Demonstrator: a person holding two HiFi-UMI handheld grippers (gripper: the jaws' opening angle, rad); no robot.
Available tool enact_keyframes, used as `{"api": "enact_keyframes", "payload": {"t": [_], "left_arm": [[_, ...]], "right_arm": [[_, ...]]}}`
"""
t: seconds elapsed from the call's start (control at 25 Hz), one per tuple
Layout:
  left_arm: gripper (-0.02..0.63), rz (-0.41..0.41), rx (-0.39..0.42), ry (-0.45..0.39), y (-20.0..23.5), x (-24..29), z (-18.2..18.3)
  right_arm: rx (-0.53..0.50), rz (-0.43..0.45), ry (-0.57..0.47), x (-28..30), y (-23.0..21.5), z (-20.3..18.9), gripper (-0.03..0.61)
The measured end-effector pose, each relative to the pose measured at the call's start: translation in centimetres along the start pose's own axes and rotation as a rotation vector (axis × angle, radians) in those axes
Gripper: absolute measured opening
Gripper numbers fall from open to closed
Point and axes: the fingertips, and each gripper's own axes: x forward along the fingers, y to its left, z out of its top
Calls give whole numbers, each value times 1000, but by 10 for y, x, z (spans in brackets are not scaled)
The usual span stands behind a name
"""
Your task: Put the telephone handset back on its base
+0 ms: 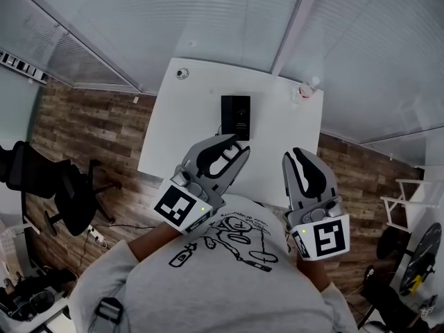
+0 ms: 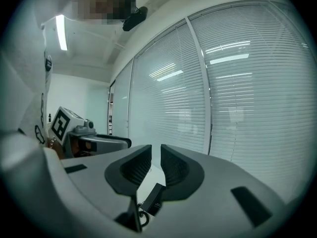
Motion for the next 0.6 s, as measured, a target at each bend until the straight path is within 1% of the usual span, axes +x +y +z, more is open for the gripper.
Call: {"api": "enact_keyframes", "payload": {"t": [0.6], "left_arm": [[106,-9,-11,9,2,12,-2]], "right_arm": [[-3,-31,-12,0,-12,3,49]]}}
